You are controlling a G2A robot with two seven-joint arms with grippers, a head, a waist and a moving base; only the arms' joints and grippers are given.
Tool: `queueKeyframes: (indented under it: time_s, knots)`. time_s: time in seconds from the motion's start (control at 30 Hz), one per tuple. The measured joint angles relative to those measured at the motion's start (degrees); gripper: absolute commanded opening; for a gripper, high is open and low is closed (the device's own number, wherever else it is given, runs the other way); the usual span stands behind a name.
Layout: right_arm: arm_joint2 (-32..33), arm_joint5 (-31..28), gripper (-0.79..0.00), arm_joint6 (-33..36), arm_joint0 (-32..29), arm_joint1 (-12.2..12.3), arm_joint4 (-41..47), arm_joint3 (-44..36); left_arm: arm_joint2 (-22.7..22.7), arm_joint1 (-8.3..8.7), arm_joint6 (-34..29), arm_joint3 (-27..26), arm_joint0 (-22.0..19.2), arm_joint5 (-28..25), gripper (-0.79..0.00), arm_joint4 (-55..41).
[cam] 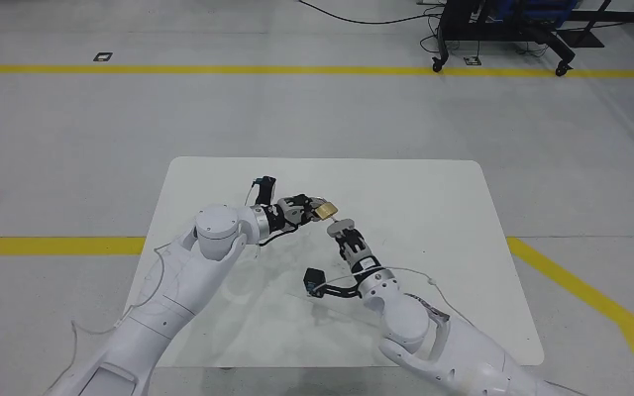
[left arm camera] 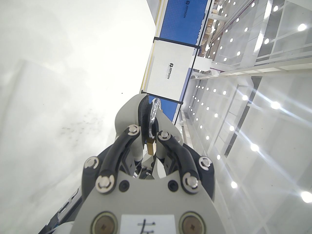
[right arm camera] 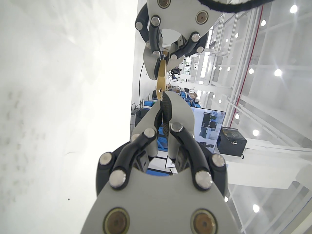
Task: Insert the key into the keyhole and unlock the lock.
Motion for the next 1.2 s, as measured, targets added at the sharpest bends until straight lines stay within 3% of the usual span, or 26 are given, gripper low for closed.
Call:
queueKeyframes:
  time_s: [1.07,1.2]
  knots:
    - [1.48,-5.07,-0.785,2.25,-0.31,-5.82,-5.27,3.52,-0.69,-1.12,-2.8,0.94,0.03,-0.09,-0.785,2.63]
    - [2.5,-5.15,-0.065,2.38,-0.94,-6.26,-5.24,3.27,-0.92,-1.2,-3.13,0.94,0.12,0.22,-0.785,2.82]
